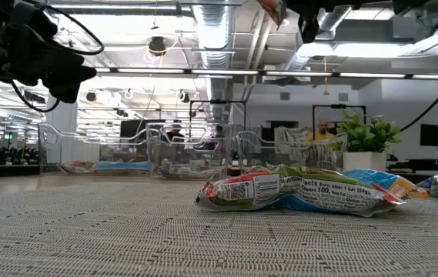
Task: Pick and place Granola Bars by type
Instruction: Put the top red granola bar into the left transparent bin
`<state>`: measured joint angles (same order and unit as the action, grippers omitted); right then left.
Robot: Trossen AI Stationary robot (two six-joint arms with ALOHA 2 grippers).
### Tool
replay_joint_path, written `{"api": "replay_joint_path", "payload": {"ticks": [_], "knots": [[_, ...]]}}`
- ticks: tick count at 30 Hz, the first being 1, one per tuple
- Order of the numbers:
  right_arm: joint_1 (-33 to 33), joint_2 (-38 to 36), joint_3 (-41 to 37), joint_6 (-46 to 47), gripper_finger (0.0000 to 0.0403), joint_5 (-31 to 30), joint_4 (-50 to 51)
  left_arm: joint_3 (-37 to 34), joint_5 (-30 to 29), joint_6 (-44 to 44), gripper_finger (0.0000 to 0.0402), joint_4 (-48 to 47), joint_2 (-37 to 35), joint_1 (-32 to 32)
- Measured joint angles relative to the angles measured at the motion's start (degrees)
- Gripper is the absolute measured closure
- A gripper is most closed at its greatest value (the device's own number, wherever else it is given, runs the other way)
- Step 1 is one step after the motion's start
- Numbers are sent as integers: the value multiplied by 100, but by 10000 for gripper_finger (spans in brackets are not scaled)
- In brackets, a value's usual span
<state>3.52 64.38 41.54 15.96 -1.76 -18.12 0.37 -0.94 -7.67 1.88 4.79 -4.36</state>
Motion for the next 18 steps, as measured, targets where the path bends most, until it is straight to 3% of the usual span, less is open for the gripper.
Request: {"api": "replay_joint_path", "payload": {"ticks": [5,9,12,15,18], "knots": [[-1,61,0,645,376,0,-165,-1,-952,139,253,400,3,8],[1,61,2,963,378,-7,-177,-1,-1297,-1711,253,1014,-3,7],[1,61,3,1098,378,-133,-268,-1,-2075,-2542,253,1348,-3,9],[1,62,5,1107,379,-338,-520,-1,-2493,-4020,253,1484,-5,12],[-3,292,187,1109,379,-530,-575,-1,-2757,-4643,253,1596,-5,56]]}}
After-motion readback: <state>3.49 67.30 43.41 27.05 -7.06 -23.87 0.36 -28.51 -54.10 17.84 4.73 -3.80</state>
